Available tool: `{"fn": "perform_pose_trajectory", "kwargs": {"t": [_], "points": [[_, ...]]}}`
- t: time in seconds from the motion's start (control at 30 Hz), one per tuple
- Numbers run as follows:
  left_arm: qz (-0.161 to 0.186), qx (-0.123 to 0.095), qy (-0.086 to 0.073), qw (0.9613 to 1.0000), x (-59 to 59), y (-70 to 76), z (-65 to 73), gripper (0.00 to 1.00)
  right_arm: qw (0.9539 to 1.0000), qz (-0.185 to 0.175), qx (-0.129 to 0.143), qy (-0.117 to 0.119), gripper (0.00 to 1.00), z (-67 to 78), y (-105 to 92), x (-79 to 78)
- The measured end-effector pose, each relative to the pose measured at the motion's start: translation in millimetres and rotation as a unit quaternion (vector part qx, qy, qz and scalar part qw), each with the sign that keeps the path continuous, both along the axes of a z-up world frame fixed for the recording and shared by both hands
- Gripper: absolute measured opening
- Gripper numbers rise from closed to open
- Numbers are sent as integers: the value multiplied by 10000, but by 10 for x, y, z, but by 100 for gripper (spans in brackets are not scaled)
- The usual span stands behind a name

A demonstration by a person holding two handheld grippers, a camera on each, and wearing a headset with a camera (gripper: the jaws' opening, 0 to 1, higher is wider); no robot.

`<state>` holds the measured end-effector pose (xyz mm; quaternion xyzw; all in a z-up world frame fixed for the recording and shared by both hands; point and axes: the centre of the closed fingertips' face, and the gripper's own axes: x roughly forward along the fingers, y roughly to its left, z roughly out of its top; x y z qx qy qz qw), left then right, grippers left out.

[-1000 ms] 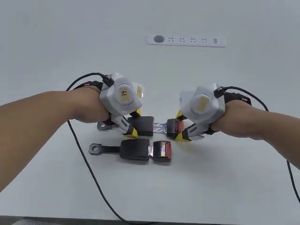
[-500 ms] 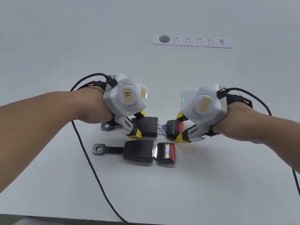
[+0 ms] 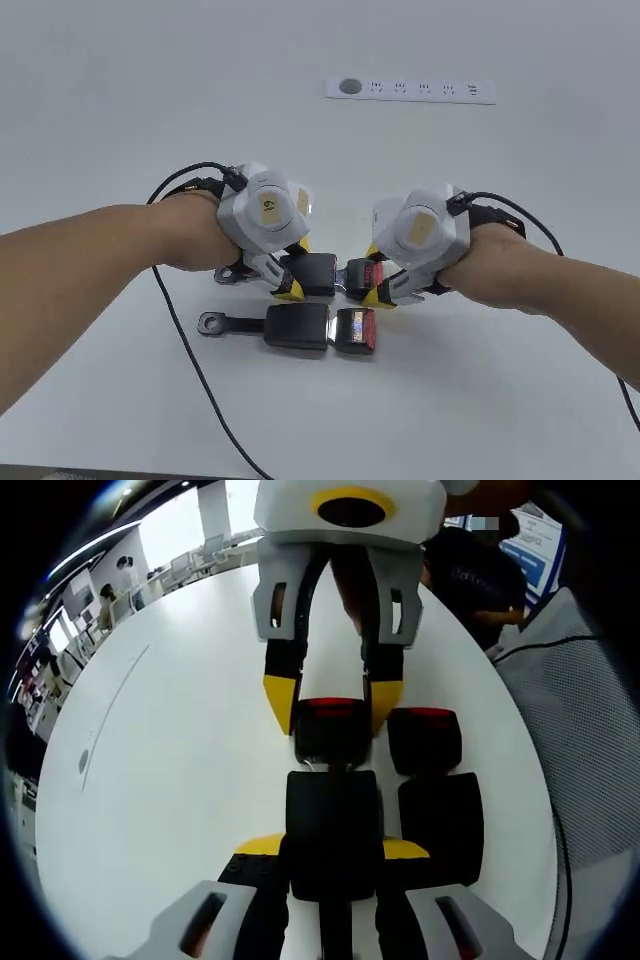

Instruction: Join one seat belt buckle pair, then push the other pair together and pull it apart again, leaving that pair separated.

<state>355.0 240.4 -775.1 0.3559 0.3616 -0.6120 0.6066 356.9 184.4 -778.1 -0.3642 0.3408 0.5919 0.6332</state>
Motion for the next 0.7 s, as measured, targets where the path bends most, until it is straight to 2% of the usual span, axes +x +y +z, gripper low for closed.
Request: {"fn": "perform_pose_trajectory", "kwargs": {"t": [0.7], "points": [[59, 46, 4, 10000, 8, 25, -18, 33, 9999, 16, -102, 13, 30, 12, 36, -8]]}}
